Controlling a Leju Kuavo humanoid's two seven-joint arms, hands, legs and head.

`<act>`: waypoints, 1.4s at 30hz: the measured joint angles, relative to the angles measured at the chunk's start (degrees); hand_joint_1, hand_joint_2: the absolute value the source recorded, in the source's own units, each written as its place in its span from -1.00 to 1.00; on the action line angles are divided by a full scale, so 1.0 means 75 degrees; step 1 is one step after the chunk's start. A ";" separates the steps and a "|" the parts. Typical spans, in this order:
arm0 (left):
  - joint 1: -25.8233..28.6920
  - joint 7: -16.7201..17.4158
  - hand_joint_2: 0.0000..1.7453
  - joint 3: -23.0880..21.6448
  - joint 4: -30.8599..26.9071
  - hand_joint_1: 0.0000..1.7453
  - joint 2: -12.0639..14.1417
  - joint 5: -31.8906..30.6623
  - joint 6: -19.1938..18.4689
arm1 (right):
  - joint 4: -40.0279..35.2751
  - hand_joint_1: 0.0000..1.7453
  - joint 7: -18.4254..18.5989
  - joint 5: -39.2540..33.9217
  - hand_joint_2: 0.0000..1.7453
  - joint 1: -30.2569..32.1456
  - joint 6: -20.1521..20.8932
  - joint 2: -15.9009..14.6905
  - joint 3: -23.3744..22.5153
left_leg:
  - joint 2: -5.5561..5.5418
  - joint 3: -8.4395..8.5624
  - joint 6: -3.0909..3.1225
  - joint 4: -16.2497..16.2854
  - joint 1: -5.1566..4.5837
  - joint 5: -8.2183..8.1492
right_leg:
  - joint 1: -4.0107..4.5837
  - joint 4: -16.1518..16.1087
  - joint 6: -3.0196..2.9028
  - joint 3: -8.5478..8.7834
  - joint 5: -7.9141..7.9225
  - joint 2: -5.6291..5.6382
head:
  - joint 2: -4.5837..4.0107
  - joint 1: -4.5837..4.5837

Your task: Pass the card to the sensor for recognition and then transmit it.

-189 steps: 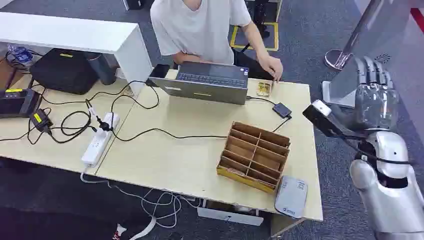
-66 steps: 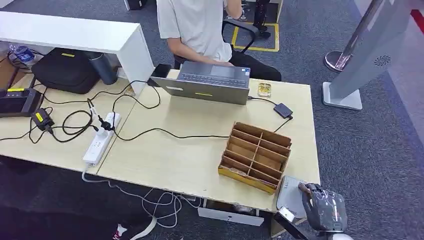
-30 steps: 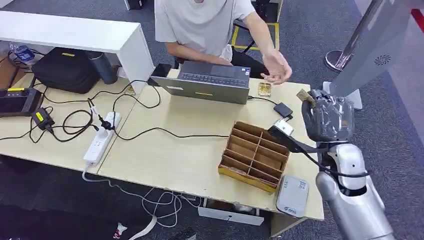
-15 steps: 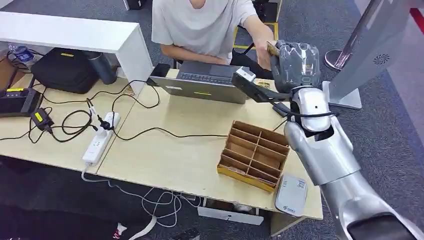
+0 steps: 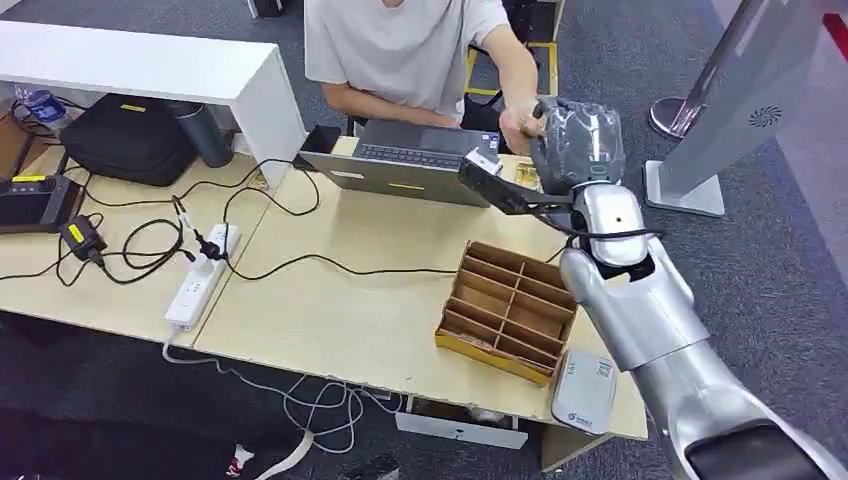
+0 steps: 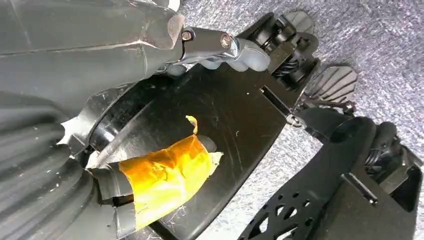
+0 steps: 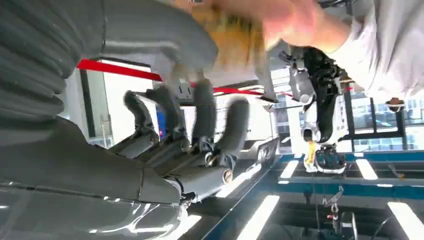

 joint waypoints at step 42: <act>0.0199 -0.0023 1.00 -0.0242 -0.0003 -1.00 -0.0018 0.1207 0.0974 | -0.6609 -1.00 -0.1655 -0.1667 1.00 0.7968 -0.1938 -0.2658 0.0496 | 0.0009 -0.0007 0.0017 -0.0007 0.0001 -0.0023 | 0.0002 -0.0015 0.0014 -0.0001 -0.0014 -0.0003 | 0.0000 0.0000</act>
